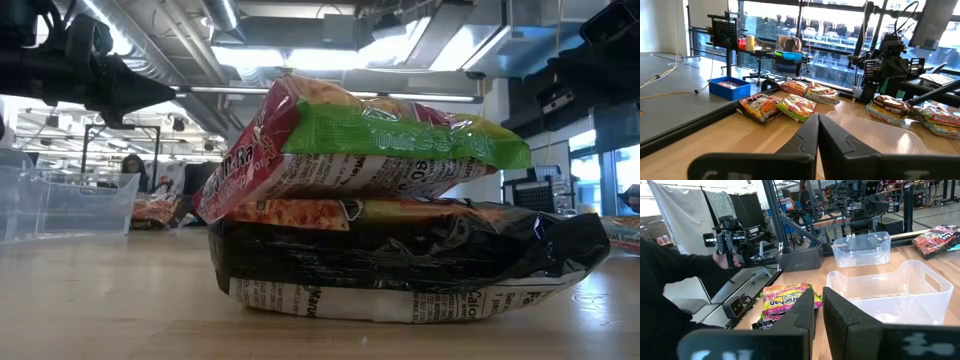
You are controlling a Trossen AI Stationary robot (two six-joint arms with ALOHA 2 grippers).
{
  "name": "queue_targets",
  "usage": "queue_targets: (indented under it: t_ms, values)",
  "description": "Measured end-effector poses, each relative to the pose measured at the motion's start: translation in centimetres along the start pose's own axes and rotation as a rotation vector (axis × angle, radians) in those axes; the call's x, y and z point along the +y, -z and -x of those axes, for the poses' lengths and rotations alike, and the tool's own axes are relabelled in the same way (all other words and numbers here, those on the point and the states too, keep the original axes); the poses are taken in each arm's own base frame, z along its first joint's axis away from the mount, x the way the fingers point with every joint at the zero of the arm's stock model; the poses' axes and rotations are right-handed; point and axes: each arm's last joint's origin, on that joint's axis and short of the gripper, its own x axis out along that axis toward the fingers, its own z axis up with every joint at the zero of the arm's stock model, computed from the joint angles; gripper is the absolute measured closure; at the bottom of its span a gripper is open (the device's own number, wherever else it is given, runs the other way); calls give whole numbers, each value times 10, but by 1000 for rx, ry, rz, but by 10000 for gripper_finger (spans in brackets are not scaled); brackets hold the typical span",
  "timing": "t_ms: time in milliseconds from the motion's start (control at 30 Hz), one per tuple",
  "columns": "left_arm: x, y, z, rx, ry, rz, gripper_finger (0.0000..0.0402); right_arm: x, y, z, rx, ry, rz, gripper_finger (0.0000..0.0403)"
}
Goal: Sort Maruchan noodles
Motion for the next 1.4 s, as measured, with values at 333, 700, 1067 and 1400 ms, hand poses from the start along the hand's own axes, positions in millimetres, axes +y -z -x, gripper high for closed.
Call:
queue_targets:
  t_ms: [333,700,1067,1400]
  values:
    - [-1,-13,1,-128,-15,-4,398,-7,-12,2,-167,317,62,374]
    - [3,-27,1,-258,-109,-27,398,-21,-24,6,-287,693,45,375]
    - [5,-33,-13,-214,-128,-64,398,-49,-31,-10,-187,909,-21,375]
    - [7,-27,-25,-162,-164,21,398,-71,-22,-14,-94,1012,-26,374]
